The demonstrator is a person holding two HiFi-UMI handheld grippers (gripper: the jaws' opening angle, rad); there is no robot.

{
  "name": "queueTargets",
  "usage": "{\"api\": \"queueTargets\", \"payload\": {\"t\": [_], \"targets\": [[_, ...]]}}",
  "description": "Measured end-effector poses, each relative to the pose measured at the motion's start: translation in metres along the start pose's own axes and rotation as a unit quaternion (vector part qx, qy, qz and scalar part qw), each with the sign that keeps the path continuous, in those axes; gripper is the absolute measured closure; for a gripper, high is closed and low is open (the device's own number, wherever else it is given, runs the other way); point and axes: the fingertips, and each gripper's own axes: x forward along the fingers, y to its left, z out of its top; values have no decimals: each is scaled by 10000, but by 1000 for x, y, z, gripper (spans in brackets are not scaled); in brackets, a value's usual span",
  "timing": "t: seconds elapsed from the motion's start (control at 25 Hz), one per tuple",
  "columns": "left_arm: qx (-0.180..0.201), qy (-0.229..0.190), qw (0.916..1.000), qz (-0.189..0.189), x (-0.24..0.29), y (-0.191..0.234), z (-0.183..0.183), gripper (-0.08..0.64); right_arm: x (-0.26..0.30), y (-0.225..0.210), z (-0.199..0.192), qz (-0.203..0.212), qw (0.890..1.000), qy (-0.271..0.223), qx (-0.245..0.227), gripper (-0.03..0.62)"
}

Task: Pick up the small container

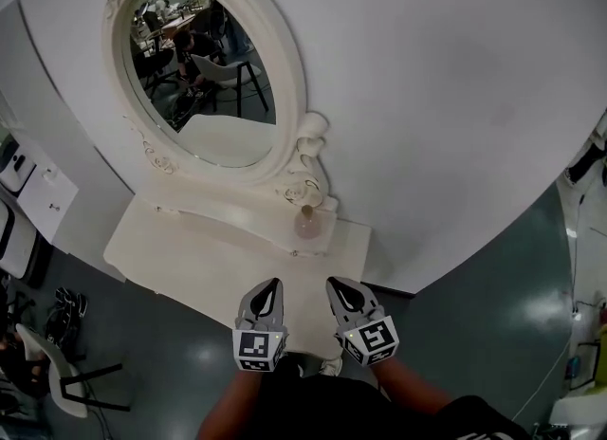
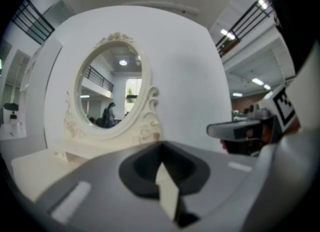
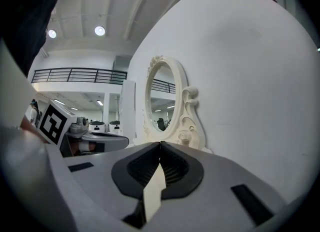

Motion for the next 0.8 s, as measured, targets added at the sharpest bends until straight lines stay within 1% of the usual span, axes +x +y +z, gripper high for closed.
{"api": "queueTargets", "payload": {"t": [0.24,0.44,0.52,0.64,0.76,0.8], "targets": [[-73,150,9997,-150,44,2,-22,552,19,-20,-12,-185,9998,103,12,586],[-71,83,9993,-369,76,2,-20,549,34,-34,-20,-363,9990,239,75,586],[-76,182,9990,-407,90,3,-24,477,40,-41,-25,-417,9987,286,111,586],[-68,339,9988,-350,111,7,-32,377,47,-48,-32,-485,9981,345,164,586],[-5,481,9984,-290,133,8,-39,245,52,-53,-40,-519,9976,418,206,586],[7,520,9982,-285,140,9,-41,241,53,-55,-42,-525,9974,442,220,586]]}}
